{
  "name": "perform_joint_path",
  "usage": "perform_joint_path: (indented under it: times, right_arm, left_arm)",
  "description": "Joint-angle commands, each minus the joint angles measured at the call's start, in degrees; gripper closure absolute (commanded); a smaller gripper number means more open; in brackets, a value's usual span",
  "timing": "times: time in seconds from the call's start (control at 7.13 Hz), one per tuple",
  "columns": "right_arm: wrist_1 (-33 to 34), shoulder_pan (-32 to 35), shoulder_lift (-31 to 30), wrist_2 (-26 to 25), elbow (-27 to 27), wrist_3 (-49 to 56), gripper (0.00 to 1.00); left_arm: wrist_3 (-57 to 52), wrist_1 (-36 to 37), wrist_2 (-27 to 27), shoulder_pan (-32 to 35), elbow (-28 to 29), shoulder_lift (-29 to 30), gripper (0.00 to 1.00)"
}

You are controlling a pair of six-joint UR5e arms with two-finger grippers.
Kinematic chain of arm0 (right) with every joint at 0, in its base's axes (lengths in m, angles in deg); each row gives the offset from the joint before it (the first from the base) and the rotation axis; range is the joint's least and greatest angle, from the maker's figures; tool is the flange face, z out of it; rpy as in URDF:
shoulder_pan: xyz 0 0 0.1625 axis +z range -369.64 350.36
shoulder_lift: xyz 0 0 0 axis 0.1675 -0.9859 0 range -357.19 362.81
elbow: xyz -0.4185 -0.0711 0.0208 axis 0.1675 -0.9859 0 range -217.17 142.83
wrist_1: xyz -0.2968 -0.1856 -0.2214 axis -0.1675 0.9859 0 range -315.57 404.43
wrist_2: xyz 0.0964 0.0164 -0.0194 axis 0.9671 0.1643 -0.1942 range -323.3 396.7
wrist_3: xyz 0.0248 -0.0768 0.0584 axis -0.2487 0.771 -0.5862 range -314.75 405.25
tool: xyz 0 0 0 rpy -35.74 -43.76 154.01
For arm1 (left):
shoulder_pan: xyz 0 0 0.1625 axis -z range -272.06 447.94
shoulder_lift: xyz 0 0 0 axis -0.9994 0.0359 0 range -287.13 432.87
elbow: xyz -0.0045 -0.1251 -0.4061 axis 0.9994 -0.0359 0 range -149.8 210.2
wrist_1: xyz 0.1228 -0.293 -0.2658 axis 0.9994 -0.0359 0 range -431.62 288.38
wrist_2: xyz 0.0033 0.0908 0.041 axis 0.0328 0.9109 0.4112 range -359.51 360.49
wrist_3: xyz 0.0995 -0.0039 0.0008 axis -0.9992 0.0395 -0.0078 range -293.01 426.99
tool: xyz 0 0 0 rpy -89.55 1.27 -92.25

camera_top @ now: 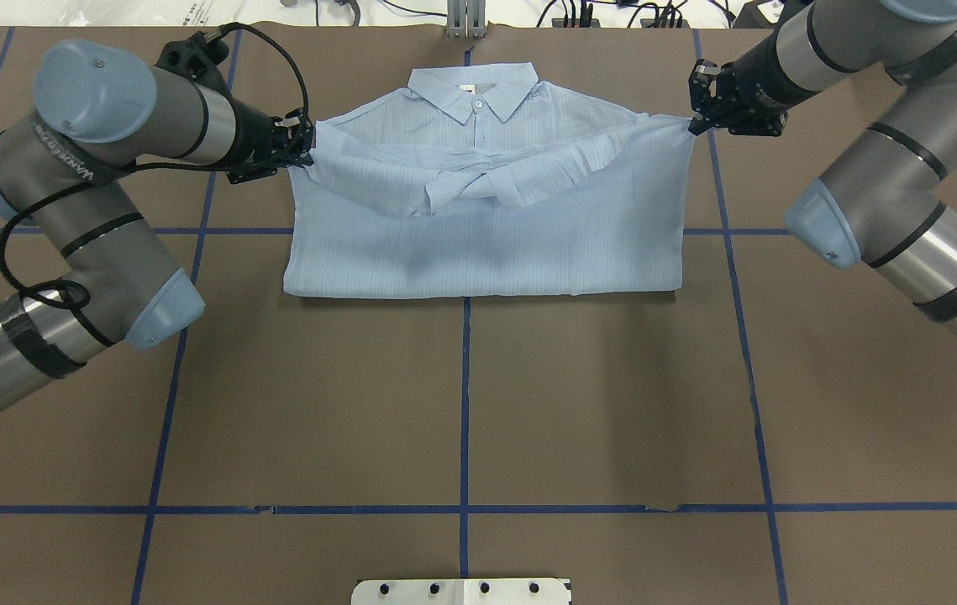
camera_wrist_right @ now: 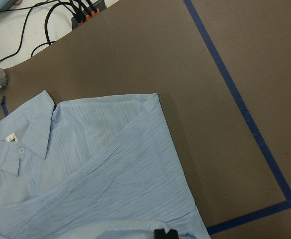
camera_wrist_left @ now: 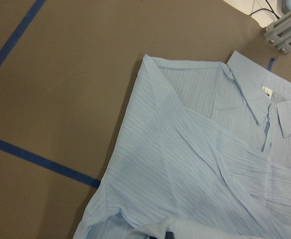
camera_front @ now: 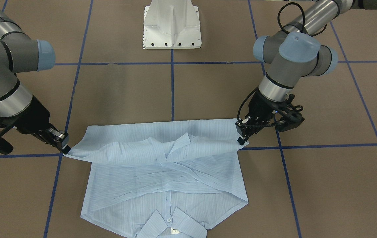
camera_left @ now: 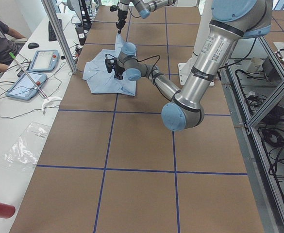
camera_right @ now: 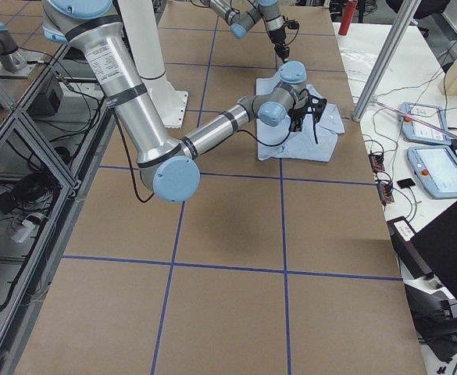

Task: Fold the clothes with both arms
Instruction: 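Lift the hem with both grippers and fold it toward the collar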

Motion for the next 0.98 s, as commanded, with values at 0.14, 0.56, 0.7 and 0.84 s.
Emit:
perform_joint_path:
  times: [0.14,0.56,0.7,0.84]
  right_arm:
    - [-0.2,1.1,6.9,0.7,-9.3,0.3,1.00]
    - [-8.0,2.0,9.2,0.6,-18.5,0.4,1.00]
    - [-8.2,2.1,11.1,0.5,-21.2,0.4,1.00]
    - [-8.8,2.1,11.1,0.3,-22.2,0.5,1.00]
  left_arm:
    - [0.0,-3.9,0.0,1.6,7.4,3.5,1.00]
    - [-0.1,-13.3,0.0,4.2,18.9,6.6,1.00]
    - [-0.4,-13.8,0.0,4.3,21.3,8.3,1.00]
    - [-0.4,-14.8,0.0,4.3,24.2,10.2,1.00]
